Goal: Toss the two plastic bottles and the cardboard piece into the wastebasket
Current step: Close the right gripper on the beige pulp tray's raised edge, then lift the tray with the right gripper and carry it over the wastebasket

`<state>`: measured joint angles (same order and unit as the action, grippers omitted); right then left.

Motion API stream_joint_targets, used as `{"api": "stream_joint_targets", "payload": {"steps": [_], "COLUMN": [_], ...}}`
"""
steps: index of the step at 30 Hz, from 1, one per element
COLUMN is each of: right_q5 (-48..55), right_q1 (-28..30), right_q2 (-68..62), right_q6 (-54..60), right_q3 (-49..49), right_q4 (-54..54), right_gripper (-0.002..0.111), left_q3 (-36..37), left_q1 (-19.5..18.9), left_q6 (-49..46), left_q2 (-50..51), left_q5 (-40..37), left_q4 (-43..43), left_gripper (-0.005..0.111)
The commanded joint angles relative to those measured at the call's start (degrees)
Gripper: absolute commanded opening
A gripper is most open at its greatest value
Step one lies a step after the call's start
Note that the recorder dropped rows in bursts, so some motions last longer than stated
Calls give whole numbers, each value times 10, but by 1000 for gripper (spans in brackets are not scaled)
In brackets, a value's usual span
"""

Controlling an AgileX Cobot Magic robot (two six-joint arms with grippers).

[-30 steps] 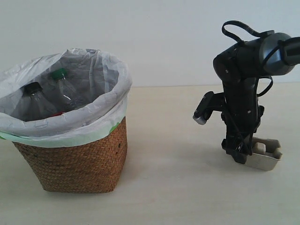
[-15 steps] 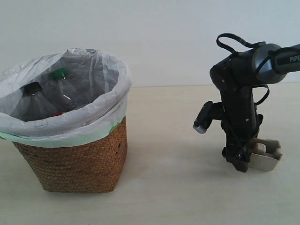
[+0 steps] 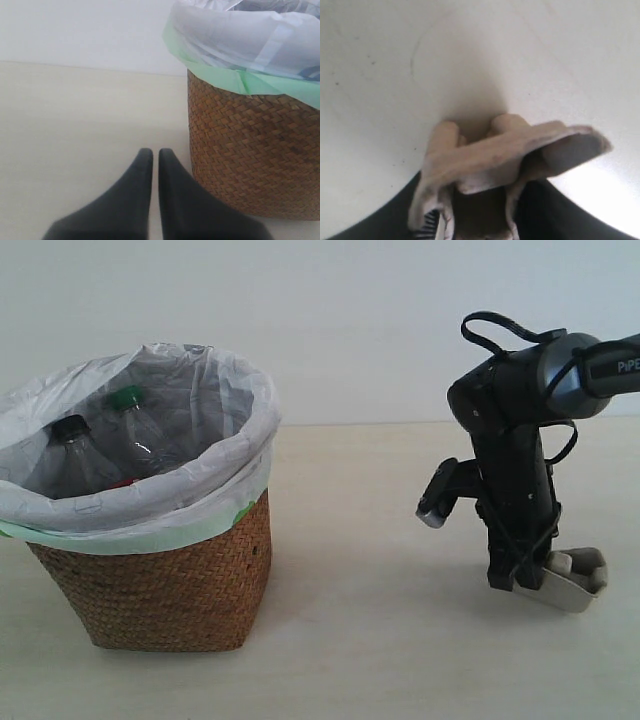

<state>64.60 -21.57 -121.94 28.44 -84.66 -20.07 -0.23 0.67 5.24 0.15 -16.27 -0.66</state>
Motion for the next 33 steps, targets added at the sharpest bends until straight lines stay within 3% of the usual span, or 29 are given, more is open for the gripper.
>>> {"api": "stream_joint_targets", "payload": {"steps": [1,10,19,28,32,33], "right_q5": [10,8,29,53,38,36], "right_q1": [5,5,5,5,5,5], "right_q2": [1,1,3,30,67,73], "right_q6": [-9,-25,-173,-191,-165,-164], "right_q3": [0,0,-78,-162,-168,-168], "right_q4": [-2,-4,-8,137,216,221], "right_gripper": [20,20,20,20,0,0], "left_q3": [2,2,2,2,2,2], "left_q1": [-1,-1,-1,-1,-1,-1], "left_q6": [3,3,3,3,3,3], "left_q2": [-1,-1,-1,-1,-1,-1], "left_q5": [4,4,4,4,4,4], "left_q4": [-3,-3,-3,-3,-3,-3], "left_gripper": [4,4,4,4,4,4]}}
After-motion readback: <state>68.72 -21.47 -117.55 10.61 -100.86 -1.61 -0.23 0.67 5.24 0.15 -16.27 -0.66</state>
